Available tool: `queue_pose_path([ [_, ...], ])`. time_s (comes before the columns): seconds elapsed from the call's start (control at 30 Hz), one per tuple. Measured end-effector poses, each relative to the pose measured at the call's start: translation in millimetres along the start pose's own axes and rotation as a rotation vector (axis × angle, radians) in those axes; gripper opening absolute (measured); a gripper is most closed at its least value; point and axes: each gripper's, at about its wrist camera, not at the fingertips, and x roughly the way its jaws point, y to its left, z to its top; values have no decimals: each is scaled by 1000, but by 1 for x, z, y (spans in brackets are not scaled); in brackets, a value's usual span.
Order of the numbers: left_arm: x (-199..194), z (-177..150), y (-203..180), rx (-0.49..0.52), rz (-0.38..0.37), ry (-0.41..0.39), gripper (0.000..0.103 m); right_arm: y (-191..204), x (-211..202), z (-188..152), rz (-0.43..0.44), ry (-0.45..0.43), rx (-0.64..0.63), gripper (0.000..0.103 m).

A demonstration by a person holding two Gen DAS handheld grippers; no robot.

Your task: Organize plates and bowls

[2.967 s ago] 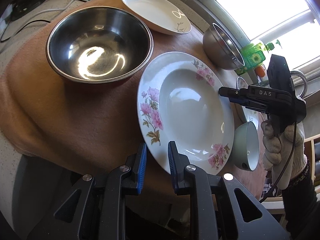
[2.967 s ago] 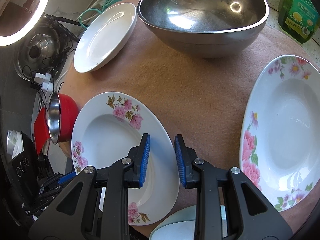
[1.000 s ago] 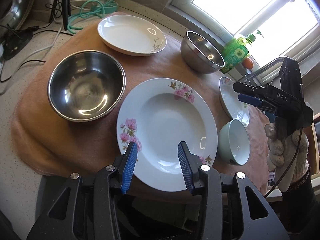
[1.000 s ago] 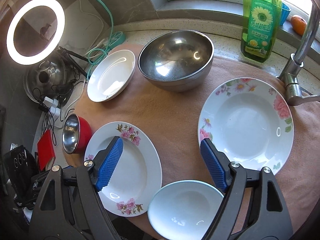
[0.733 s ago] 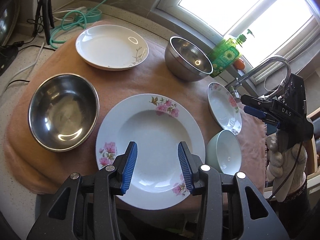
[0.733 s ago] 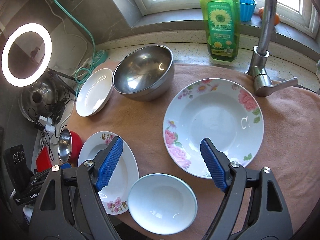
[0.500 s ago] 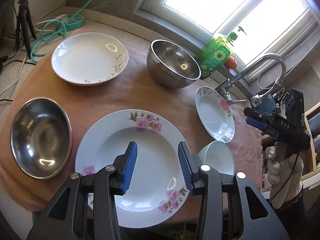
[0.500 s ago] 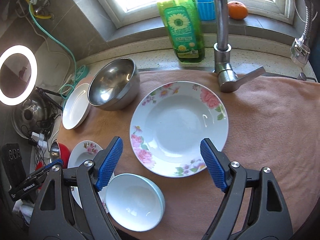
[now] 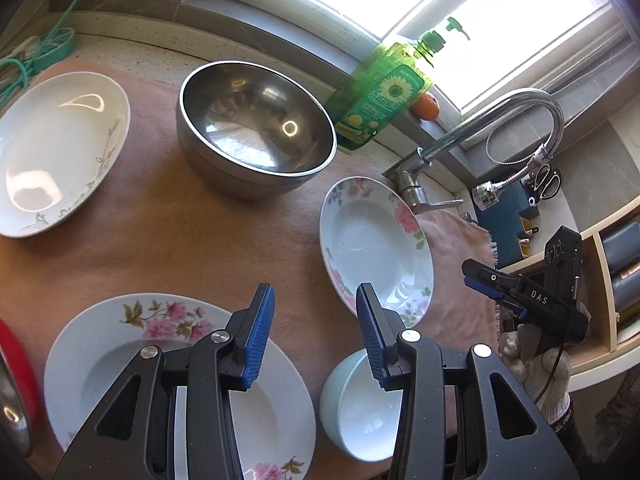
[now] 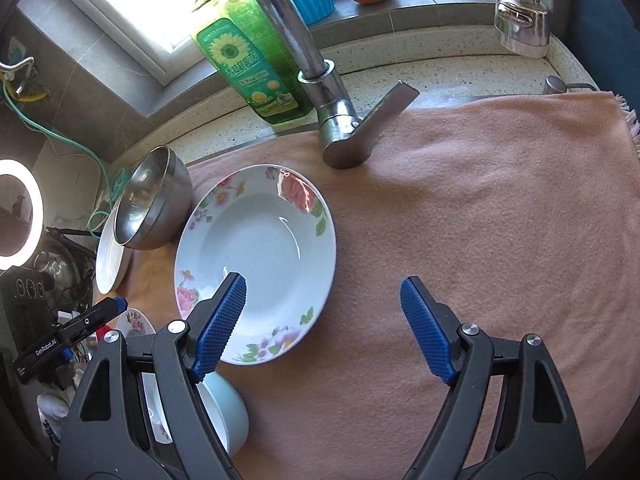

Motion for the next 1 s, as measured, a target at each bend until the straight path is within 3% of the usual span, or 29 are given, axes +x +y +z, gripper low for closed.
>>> queue_pose_path([
  [0.23,37,17,-5,-19,-6,58,63,-20,14,4,44,34,45,82],
  [0.5,59,27,-4,-62,-24,116,63,-25,33,11,90,74,62,82],
  [0.8,72,33,-5,-73,-23,120,63,-30,42,16,133,91,77,81],
  [0.87,74,34,-6,-71,-23,122,61,-32,44,18,144,98,89,68],
  [0.97,75,34,-6,-66,-18,112,56,-36,48,19,166,111,103,59],
  [1.0,75,34,-7,-62,-15,111,49,-37,49,19,166,114,102,58],
])
